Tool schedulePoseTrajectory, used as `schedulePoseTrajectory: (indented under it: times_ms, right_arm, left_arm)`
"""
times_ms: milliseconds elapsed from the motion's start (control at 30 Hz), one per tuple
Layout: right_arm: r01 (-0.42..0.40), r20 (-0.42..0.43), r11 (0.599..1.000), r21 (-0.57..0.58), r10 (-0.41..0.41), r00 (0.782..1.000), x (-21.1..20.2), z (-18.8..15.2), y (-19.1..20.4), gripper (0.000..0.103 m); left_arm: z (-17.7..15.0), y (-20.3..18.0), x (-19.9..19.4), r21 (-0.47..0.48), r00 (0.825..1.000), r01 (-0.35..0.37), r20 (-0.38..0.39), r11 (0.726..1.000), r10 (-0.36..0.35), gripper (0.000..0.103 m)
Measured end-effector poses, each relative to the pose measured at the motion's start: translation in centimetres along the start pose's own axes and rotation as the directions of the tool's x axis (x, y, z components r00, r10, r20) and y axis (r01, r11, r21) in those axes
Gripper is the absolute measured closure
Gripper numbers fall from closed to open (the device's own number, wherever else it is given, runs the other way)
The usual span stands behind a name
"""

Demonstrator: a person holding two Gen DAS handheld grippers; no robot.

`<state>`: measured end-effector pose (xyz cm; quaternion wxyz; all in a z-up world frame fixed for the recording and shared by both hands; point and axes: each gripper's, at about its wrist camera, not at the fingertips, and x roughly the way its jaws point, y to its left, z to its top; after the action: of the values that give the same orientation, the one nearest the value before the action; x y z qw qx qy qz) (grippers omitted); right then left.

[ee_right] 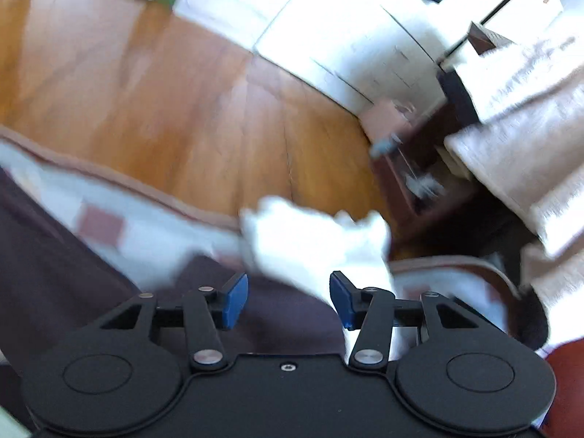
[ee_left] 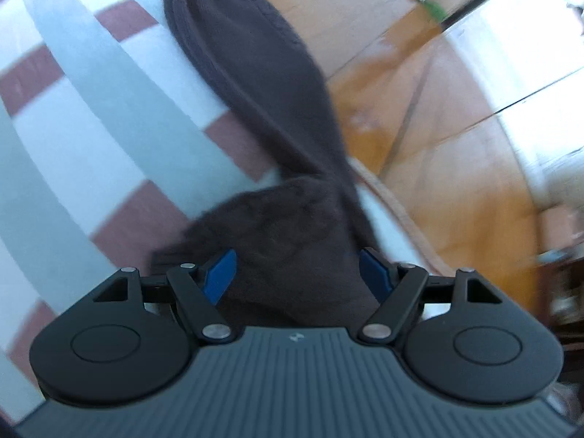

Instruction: Fold clothes

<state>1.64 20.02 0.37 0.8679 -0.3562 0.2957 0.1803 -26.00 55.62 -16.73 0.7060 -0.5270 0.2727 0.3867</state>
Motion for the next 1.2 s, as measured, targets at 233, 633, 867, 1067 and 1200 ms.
schedulePoseTrajectory:
  times_ms: [233, 633, 867, 1067, 1200]
  right_arm:
    - [-0.64, -0.043, 0.765, 0.066, 0.643, 0.765, 5.1, 5.0, 7.2, 0.048]
    - [-0.671, -0.212, 0.734, 0.106, 0.676, 0.706, 8.6, 1.7, 11.4, 0.047]
    - [-0.751, -0.174, 0.647, 0.136, 0.761, 0.625, 8.9, -0.2, 9.9, 0.047]
    - [-0.82, -0.163, 0.563, 0.106, 0.823, 0.544, 6.5, -0.6, 10.3, 0.046]
    - [-0.821, -0.16, 0.544, 0.174, 0.838, 0.521, 7.1, -0.7, 9.8, 0.046]
  left_arm:
    - [0.6, -2.1, -0.4, 0.189, 0.959, -0.267, 0.151, 0.945, 0.241, 0.029]
    - [5.1, -2.2, 5.6, 0.242, 0.979, -0.165, -0.075, 0.956, 0.188, 0.006]
    - [3.0, -2.3, 5.6, 0.308, 0.983, -0.134, -0.081, 0.942, 0.166, 0.076]
    - [-0.5, -6.6, 3.1, 0.483, 0.981, -0.177, 0.019, 0.858, 0.192, 0.09]
    - [-1.0, -6.8, -1.1, 0.407, 0.989, -0.144, 0.033, 0.902, 0.142, 0.09]
